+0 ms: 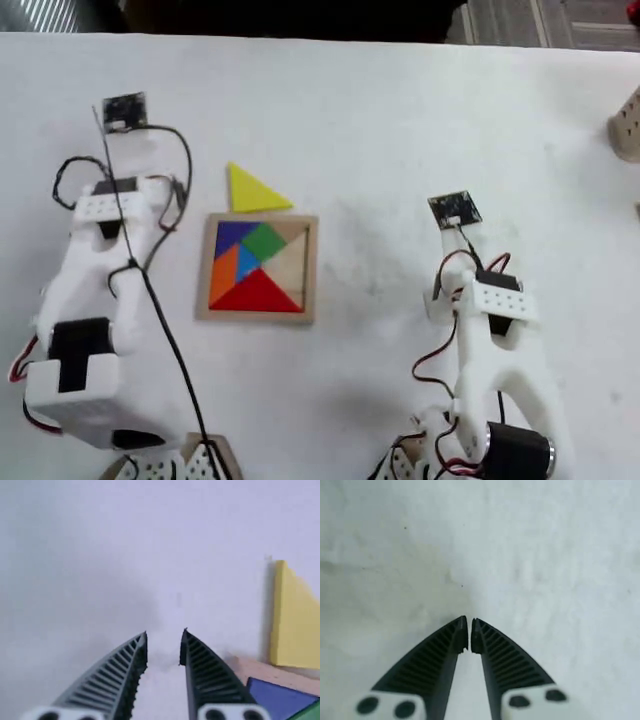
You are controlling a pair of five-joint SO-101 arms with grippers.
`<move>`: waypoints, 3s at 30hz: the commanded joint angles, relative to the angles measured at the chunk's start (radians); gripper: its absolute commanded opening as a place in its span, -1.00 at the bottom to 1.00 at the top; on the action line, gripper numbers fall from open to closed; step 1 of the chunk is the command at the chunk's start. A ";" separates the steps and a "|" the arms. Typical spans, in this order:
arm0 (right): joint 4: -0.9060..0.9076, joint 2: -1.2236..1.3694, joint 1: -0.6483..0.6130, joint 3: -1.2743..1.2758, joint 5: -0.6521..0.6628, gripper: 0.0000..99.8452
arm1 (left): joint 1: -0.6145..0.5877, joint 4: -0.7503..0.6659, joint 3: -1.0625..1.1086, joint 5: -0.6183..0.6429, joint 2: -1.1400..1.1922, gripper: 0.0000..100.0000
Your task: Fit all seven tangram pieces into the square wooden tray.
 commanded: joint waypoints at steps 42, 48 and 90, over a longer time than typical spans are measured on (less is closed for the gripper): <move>-0.441 0.670 -0.817 -0.792 -0.221 -0.96 | -0.202 0.069 -0.331 0.381 0.249 -0.96; -0.446 0.714 -0.874 -0.887 -0.219 -0.96 | -0.200 0.069 -0.331 0.381 0.249 -0.96; -0.346 0.952 -0.714 -1.158 -0.222 -0.96 | -0.179 0.069 -0.328 0.316 0.252 -0.96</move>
